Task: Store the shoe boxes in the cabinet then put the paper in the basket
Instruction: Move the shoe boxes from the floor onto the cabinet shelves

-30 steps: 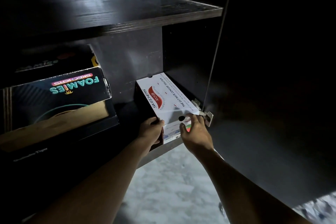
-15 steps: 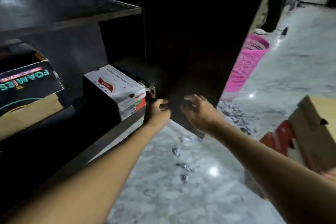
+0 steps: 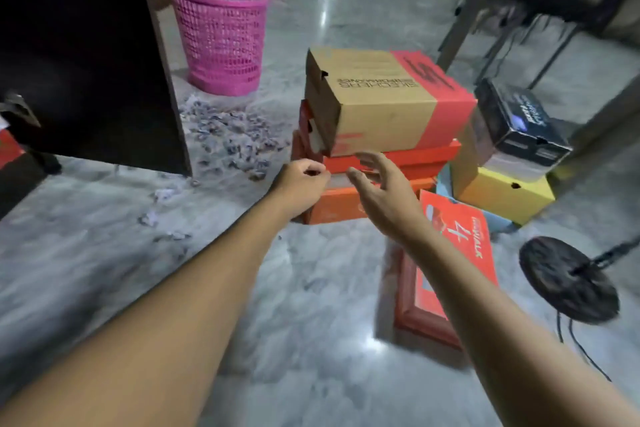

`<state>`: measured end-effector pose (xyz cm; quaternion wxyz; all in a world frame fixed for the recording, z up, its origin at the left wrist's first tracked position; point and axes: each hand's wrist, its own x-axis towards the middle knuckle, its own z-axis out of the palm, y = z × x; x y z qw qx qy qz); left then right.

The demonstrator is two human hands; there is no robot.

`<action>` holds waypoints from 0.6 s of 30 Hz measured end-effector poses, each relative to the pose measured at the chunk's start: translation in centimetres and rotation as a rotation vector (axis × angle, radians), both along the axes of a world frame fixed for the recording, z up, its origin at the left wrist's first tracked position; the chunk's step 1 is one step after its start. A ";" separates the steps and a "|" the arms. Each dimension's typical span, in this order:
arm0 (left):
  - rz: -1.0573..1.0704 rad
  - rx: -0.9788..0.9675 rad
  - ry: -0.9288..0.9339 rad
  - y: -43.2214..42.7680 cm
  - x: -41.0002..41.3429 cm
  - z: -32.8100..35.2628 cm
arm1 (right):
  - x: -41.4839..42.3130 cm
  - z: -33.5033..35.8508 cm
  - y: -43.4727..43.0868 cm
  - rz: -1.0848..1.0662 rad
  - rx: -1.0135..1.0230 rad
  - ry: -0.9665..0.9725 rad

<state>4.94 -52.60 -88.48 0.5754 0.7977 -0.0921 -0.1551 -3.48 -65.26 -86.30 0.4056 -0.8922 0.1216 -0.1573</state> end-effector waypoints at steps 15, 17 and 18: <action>-0.257 0.151 0.218 -14.5 -17.5 -9.3 | -18.5 -11.5 -14.1 -0.565 0.127 0.410; -0.270 0.151 0.213 -15.2 -18.2 -9.5 | -19.6 -12.6 -14.5 -0.594 0.214 0.482; -0.276 0.149 0.212 -15.4 -18.4 -9.4 | -20.0 -13.1 -14.6 -0.591 0.279 0.486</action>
